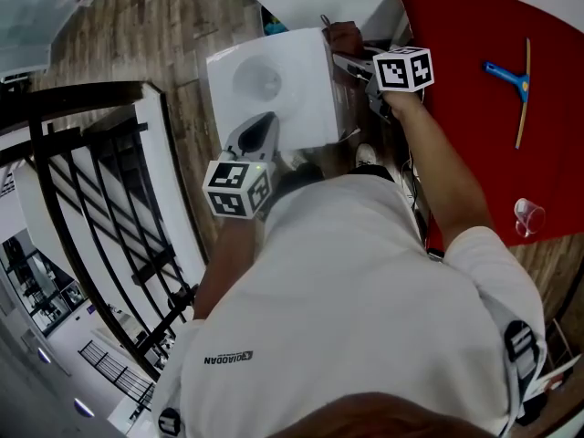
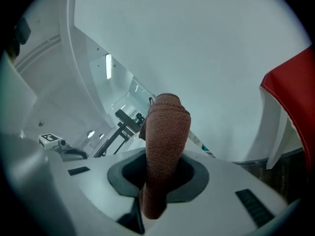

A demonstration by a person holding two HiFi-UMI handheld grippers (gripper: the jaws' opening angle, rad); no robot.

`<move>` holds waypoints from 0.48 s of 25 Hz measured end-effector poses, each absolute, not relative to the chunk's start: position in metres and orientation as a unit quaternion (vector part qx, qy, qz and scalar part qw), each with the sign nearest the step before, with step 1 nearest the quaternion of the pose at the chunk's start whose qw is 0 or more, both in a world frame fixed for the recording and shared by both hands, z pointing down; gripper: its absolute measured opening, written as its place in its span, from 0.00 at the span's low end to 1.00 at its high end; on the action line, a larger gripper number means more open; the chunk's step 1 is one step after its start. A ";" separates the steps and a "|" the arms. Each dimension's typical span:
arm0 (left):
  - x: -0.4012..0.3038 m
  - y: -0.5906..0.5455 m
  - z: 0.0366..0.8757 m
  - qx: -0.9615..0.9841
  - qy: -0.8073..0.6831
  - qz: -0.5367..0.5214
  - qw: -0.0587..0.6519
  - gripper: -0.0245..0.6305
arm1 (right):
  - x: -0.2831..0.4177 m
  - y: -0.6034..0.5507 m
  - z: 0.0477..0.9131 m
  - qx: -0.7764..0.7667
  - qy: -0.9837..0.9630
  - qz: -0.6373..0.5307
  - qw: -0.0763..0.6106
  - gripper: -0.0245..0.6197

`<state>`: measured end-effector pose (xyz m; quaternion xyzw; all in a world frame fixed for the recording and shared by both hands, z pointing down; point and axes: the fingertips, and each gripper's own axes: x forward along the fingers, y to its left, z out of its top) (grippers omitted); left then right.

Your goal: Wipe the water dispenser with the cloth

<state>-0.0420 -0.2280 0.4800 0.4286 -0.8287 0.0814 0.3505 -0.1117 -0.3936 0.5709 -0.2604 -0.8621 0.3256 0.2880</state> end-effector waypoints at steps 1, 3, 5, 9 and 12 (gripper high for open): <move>-0.043 -0.226 0.479 0.425 -0.831 0.080 0.350 0.04 | -0.114 -0.392 0.580 -0.258 -0.860 0.325 0.297 0.15; -0.044 -0.220 0.479 0.417 -0.835 0.078 0.351 0.04 | -0.117 -0.390 0.603 -0.251 -0.854 0.327 0.317 0.15; -0.042 -0.215 0.477 0.415 -0.836 0.078 0.352 0.04 | -0.117 -0.389 0.627 -0.242 -0.848 0.329 0.337 0.15; -0.035 -0.212 0.477 0.423 -0.830 0.100 0.348 0.04 | -0.118 -0.392 0.675 -0.221 -0.835 0.341 0.372 0.15; -0.030 -0.211 0.480 0.423 -0.829 0.102 0.350 0.04 | -0.122 -0.397 0.706 -0.201 -0.826 0.368 0.377 0.15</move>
